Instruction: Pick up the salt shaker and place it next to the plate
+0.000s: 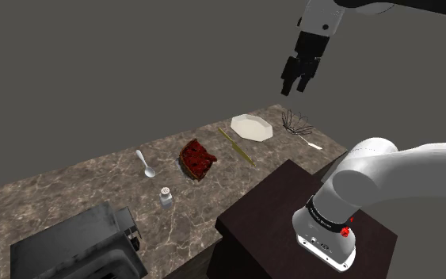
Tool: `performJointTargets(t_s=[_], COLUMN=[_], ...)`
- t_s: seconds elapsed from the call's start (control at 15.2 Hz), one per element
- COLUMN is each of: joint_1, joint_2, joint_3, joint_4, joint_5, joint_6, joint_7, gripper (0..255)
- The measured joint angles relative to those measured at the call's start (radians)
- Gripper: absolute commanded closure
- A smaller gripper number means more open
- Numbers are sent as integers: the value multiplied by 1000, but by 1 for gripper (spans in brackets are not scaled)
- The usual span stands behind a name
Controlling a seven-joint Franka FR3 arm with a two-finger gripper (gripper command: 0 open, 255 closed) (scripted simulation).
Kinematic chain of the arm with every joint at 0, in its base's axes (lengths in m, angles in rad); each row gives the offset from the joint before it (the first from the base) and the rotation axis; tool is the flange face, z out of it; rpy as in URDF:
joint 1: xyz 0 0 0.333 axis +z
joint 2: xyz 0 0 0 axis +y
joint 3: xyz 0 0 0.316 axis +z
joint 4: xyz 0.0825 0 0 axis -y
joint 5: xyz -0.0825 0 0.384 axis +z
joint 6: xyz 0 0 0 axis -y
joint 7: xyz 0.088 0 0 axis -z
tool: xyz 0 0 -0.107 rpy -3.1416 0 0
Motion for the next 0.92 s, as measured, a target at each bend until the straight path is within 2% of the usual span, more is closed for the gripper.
performJointTargets(t_s=[0.2, 0.53, 0.92], joint_1=[7, 36, 73], joint_2=[2, 37, 143], joint_3=[22, 105, 211], joint_4=[-25, -122, -172], joint_5=[15, 71, 133], joint_6=[30, 175, 348], joint_7=[21, 99, 194], gripper=[0, 0, 0])
